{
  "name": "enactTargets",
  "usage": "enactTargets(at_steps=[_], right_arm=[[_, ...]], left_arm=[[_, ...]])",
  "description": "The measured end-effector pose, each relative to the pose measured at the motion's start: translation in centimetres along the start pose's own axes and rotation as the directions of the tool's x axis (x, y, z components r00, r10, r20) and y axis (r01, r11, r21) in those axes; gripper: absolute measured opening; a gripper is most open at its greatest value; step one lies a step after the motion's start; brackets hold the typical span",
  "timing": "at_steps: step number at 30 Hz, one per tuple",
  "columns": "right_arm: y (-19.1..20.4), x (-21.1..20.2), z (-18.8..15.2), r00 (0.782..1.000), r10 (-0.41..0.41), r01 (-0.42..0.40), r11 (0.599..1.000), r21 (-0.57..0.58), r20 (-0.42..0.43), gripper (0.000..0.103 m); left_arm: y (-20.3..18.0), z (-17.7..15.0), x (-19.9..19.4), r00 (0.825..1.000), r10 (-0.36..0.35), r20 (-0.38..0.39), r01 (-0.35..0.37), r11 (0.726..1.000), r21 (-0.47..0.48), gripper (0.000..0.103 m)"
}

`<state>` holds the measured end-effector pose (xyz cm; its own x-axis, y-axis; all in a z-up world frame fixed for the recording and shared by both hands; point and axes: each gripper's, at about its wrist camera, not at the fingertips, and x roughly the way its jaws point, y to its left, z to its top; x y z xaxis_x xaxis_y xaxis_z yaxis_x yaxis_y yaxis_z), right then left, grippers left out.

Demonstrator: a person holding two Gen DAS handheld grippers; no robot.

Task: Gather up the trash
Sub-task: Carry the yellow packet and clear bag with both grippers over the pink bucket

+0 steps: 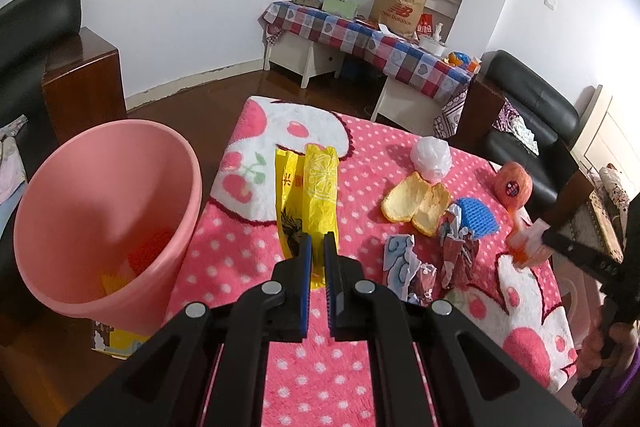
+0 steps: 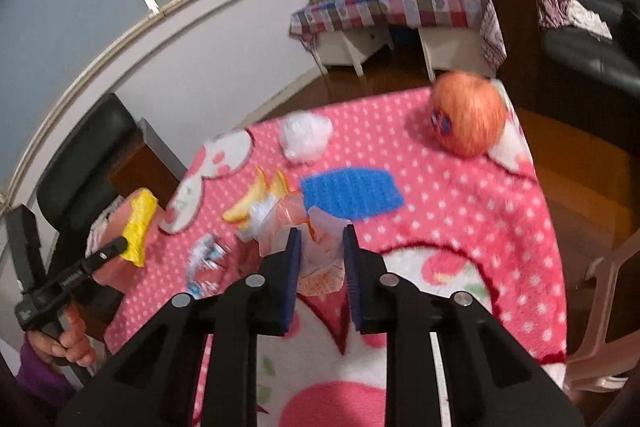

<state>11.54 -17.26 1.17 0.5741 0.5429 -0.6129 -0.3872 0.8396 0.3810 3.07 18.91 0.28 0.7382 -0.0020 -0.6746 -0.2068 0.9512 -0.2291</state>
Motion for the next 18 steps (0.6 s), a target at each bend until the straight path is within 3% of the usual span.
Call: enactTargets(at_steps=[7,18], right_arm=[[4.7,0.6,2.6,0.993,0.11,-0.106,0.99,-0.094,0.035,0.021],[14.2,6.7,4.4,0.951,0.305,-0.31,0.934,-0.176,-0.055,0.021]], left_arm=[[1.2,0.3,-1.3,0.999,0.033,0.037,-0.032,0.999,-0.009,0.005],[5.6,0.7,-4.1,0.984,0.155,0.086,-0.148,0.986,-0.078,0.005]])
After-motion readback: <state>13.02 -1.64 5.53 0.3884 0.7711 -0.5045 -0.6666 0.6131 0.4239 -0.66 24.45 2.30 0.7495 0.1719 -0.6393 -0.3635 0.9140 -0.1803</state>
